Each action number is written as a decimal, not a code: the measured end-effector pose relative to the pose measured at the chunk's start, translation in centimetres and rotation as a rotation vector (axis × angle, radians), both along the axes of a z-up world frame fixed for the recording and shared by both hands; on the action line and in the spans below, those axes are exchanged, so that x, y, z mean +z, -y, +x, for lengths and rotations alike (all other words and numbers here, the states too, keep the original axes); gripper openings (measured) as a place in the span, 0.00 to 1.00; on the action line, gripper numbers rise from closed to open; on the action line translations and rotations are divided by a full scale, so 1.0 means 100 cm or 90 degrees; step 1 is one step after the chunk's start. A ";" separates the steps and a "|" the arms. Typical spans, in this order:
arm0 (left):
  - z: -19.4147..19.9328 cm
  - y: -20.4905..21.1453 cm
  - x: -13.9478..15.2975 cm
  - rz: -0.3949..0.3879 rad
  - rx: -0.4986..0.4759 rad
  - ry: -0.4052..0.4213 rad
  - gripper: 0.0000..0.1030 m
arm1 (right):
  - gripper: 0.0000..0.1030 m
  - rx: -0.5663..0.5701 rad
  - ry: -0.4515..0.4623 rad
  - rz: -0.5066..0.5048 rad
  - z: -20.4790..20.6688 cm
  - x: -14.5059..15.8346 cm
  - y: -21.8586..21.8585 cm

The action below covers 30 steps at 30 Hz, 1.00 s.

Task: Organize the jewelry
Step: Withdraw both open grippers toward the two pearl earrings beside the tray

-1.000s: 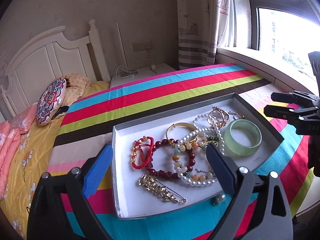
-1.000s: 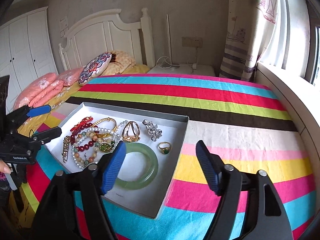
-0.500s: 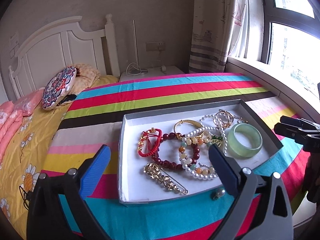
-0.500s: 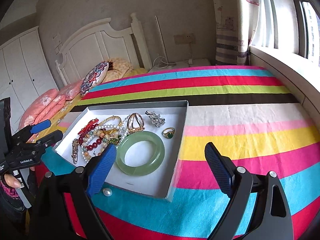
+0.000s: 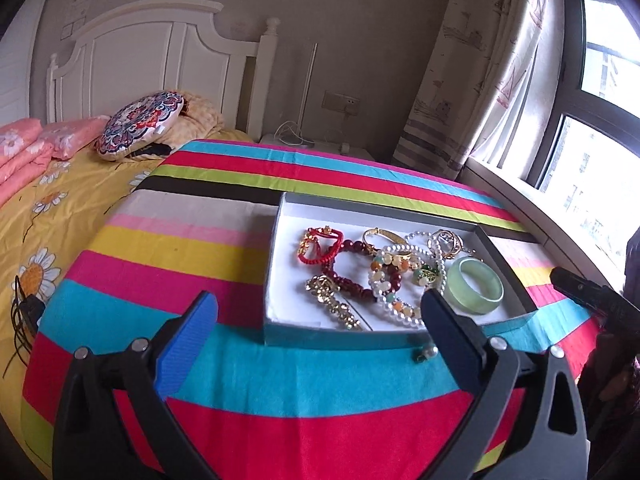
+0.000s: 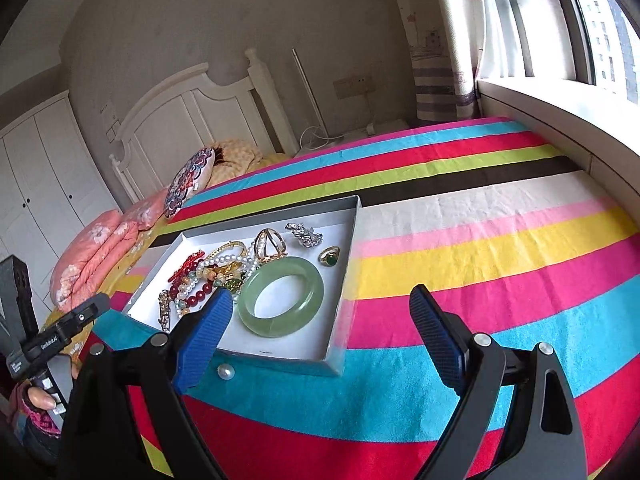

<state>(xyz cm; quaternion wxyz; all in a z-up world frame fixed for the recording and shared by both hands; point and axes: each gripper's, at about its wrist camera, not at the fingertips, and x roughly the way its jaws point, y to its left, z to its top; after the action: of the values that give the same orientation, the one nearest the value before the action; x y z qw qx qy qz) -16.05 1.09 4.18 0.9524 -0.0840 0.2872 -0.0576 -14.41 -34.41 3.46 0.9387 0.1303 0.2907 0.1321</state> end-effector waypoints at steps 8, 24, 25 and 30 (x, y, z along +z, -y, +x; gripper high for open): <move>-0.034 -0.011 -0.013 -0.025 0.043 0.056 0.98 | 0.84 0.012 0.020 -0.079 -0.048 -0.006 -0.027; -0.020 -0.040 -0.042 -0.157 0.053 -0.022 0.98 | 0.75 0.150 -0.095 -0.102 -0.023 -0.035 -0.102; -0.020 -0.039 -0.042 -0.153 0.052 -0.020 0.98 | 0.75 0.163 -0.103 -0.111 -0.018 -0.034 -0.107; -0.017 -0.042 -0.043 -0.173 0.051 -0.024 0.98 | 0.61 0.201 -0.117 -0.145 -0.006 -0.034 -0.124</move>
<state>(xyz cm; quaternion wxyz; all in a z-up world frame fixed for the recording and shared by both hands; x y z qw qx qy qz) -17.74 5.30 -0.15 0.9282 -0.2246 0.2912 -0.0563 -15.03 -22.06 0.10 0.8847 -0.0120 0.4045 0.2312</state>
